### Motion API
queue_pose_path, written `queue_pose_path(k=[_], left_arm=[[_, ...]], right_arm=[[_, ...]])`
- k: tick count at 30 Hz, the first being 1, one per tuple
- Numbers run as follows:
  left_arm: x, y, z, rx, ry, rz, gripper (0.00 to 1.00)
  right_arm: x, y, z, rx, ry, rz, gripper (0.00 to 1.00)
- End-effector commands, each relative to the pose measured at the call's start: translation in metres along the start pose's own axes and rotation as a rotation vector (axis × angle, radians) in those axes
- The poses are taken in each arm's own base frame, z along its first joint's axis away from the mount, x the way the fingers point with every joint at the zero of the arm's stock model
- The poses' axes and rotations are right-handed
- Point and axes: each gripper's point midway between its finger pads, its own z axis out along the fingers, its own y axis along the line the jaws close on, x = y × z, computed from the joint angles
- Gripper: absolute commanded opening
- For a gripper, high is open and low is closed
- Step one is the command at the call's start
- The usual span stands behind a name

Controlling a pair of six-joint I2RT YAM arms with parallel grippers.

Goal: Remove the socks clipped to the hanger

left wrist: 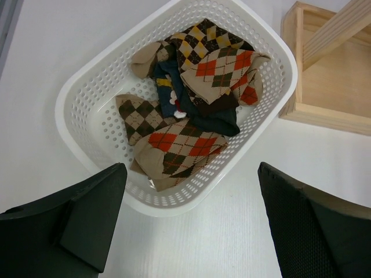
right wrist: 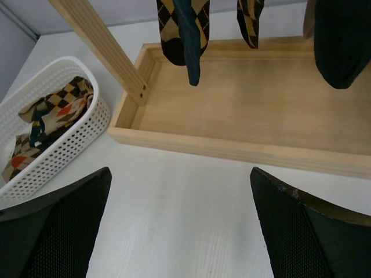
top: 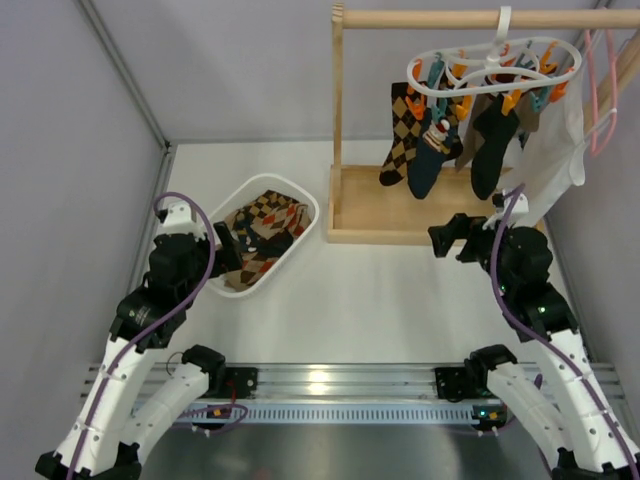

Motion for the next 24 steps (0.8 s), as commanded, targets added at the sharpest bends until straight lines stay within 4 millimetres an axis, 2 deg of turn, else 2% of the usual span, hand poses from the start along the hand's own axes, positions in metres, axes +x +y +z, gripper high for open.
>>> queue_pose_path(k=[1,5,6,8,9,11,13,15,17,18,19,20,21,22,23,24], left_arm=[[-0.005,-0.008,0.006,0.033,-0.019,-0.001,0.98],[0.005,-0.023,0.013,0.106,0.041,0.031,0.98],[0.008,-0.033,0.013,0.157,0.063,0.038,0.98],[0.014,-0.043,0.019,0.188,0.113,0.038,0.98],[0.011,-0.049,0.019,0.21,0.122,0.02,0.98],[0.015,-0.073,0.018,0.306,0.188,-0.033,0.98],[0.016,-0.094,0.021,0.389,0.232,-0.057,0.98],[0.016,-0.102,0.026,0.396,0.246,-0.074,0.98],[0.002,-0.113,0.028,0.402,0.217,-0.105,0.98],[0.007,-0.125,0.033,0.401,0.247,-0.094,0.98],[-0.009,-0.127,0.038,0.348,0.192,-0.097,0.98],[-0.013,-0.136,0.041,0.326,0.176,-0.077,0.98],[0.005,-0.166,0.039,0.353,0.209,-0.009,0.98],[-0.006,-0.184,0.036,0.351,0.169,0.014,0.98],[-0.008,-0.198,0.037,0.337,0.134,0.038,0.98],[0.001,-0.223,0.027,0.385,0.135,0.084,0.98]], right_arm=[[-0.032,0.017,0.01,-0.061,-0.072,-0.026,0.99],[-0.041,0.021,0.016,-0.085,-0.095,-0.071,0.99],[-0.043,0.018,0.018,-0.061,-0.087,-0.065,0.99],[-0.046,0.02,0.014,-0.058,-0.072,-0.058,0.99],[-0.049,0.021,0.011,-0.063,-0.085,-0.059,0.99],[-0.047,0.019,0.009,-0.064,-0.102,-0.075,1.0],[-0.056,0.02,0.006,-0.068,-0.138,-0.09,1.0],[-0.053,0.018,0.007,-0.052,-0.105,-0.085,0.99],[-0.059,0.021,0.003,-0.059,-0.109,-0.084,0.99],[-0.059,0.018,0.001,-0.042,-0.11,-0.081,1.0],[-0.058,0.016,-0.001,-0.03,-0.11,-0.074,0.99],[-0.06,0.014,-0.007,-0.017,-0.125,-0.07,0.99],[-0.056,0.006,-0.01,0.028,-0.115,-0.063,1.0],[-0.053,0.003,-0.013,0.043,-0.113,-0.053,0.99],[-0.054,0.001,-0.021,0.052,-0.126,-0.051,1.0],[-0.053,0.0,-0.025,0.058,-0.127,-0.052,0.99]])
